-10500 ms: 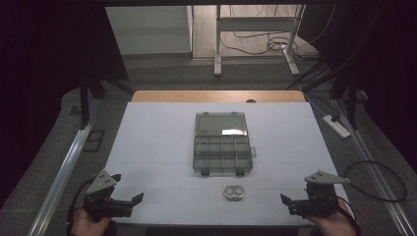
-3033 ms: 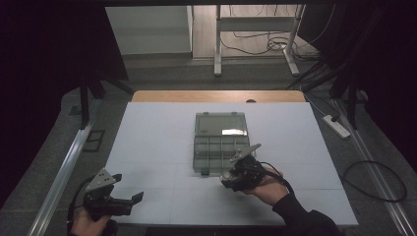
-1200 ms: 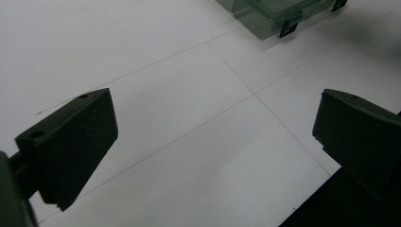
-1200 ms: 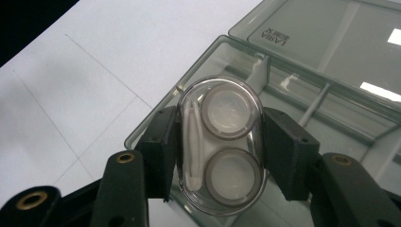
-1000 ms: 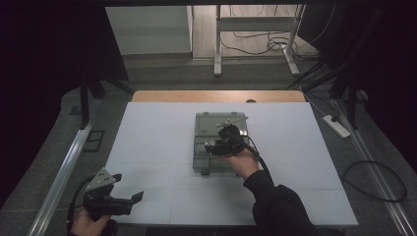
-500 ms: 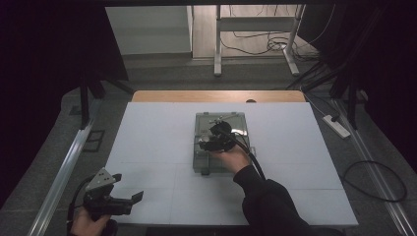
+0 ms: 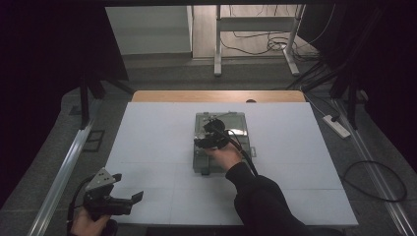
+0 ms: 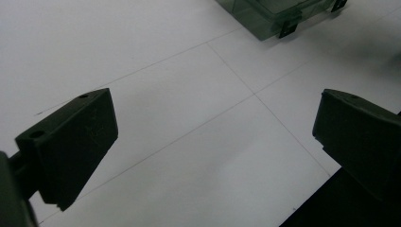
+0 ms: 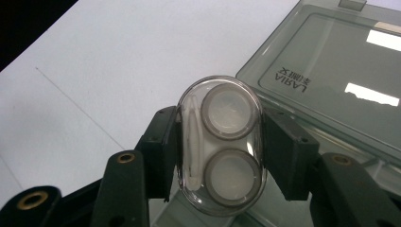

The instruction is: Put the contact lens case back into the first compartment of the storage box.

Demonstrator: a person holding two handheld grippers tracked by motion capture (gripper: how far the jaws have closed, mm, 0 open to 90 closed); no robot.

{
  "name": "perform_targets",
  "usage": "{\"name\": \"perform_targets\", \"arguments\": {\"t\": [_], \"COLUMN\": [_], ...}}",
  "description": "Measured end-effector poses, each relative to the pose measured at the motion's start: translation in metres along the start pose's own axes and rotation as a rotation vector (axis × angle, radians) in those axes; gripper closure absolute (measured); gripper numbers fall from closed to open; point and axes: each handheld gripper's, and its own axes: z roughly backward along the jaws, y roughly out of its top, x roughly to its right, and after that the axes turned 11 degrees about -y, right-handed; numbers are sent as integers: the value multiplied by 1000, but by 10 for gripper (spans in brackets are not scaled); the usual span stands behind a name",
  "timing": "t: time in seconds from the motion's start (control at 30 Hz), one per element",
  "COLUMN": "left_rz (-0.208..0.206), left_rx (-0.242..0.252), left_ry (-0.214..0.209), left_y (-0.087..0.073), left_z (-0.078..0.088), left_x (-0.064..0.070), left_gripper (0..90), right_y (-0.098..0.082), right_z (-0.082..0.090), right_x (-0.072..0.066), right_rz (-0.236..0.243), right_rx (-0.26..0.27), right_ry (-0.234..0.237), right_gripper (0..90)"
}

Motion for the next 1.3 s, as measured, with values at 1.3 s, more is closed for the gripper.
{"name": "perform_targets", "arguments": {"t": [1.3], "left_rz": [-3], "left_rx": [3], "left_ry": [-6], "left_y": [0], "left_z": [0], "left_x": [0], "left_gripper": [7], "right_y": [3], "right_z": [-22], "right_x": [-13], "right_rz": [89], "right_rx": [-46], "right_ry": [-113], "right_gripper": [248]}}
